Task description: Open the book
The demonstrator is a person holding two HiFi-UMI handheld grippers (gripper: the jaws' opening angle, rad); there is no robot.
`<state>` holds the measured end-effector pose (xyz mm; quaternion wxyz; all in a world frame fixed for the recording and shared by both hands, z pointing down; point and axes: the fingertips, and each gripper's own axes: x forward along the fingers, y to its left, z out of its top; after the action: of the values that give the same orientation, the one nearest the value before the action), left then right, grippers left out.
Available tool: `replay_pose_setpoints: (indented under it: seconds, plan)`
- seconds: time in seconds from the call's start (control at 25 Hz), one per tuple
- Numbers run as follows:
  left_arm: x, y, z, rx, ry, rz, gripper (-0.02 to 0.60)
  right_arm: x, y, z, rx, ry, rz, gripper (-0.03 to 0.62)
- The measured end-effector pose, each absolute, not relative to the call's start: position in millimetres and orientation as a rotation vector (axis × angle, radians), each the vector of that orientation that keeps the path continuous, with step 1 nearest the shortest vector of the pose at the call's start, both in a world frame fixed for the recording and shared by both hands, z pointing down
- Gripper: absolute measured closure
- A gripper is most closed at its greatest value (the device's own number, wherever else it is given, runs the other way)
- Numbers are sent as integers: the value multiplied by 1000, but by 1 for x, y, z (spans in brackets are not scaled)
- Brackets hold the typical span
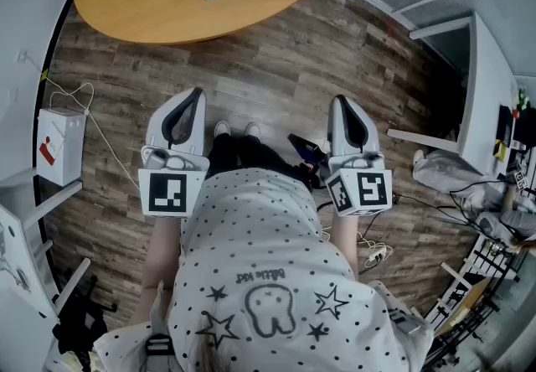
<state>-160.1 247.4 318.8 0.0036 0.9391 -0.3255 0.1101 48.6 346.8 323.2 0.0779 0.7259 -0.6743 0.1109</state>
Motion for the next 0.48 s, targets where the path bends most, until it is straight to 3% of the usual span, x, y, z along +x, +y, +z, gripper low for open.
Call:
replay_pose_setpoints:
  seconds: [0.48]
  plan:
    - [-162, 247, 318, 2930, -1039, 348, 571, 53, 351, 325, 2168, -2016, 335, 589]
